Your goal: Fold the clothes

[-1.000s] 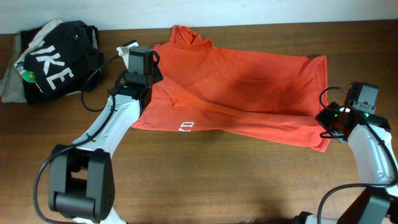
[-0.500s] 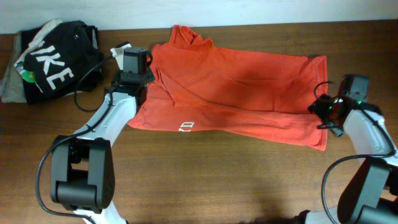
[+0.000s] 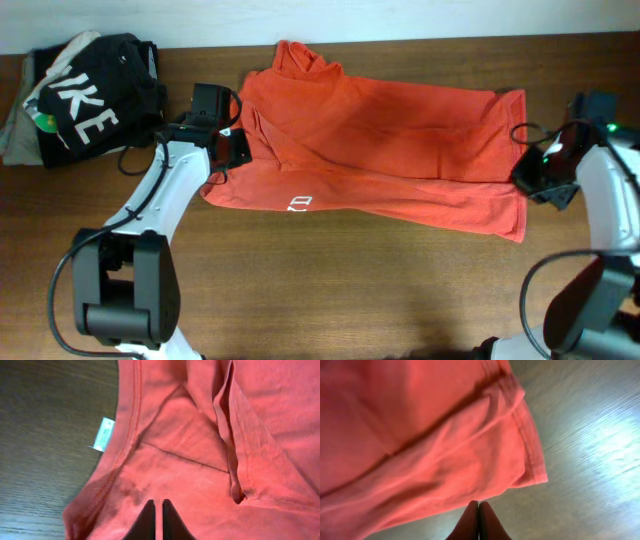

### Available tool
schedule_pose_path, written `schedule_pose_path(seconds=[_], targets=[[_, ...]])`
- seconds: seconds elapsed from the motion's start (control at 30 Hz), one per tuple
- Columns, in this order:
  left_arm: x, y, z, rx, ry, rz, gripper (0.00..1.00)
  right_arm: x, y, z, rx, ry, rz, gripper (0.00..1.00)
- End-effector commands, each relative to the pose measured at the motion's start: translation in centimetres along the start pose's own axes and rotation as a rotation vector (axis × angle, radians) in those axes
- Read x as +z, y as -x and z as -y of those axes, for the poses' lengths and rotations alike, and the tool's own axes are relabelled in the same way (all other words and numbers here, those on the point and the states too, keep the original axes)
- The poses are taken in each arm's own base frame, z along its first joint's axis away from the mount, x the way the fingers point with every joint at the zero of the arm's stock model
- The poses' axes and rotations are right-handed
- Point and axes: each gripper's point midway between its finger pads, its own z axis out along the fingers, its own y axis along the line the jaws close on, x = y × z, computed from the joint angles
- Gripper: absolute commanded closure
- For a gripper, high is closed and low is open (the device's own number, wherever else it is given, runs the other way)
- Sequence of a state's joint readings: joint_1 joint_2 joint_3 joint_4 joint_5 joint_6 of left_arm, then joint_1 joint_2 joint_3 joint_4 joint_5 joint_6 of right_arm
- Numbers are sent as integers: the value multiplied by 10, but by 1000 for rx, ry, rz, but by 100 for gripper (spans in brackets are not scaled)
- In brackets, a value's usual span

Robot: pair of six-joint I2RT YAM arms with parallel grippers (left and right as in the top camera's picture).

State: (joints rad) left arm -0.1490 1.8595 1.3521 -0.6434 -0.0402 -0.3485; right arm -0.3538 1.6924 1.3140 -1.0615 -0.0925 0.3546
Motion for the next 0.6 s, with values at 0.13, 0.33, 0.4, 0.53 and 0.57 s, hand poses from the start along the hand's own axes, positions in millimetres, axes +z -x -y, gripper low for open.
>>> schedule_pose_path(seconds=[0.13,0.33,0.4,0.53,0.57], targets=[[44,-26,-2,8,10,-127,99,62,-35,12,58,-10,-127,96],[57,-46,-24,-14,78,-214,99,89,-62,31,108,-63,-161,96],[56,-43,-38,-27,121,-208,99,97,-66,33,138,-58,-155,96],[55,-39,-66,-88,152,-216,99,100,-64,33,161,-60,-138,96],[55,-40,-71,-98,158,-224,99,100,-64,34,168,-63,-138,96]])
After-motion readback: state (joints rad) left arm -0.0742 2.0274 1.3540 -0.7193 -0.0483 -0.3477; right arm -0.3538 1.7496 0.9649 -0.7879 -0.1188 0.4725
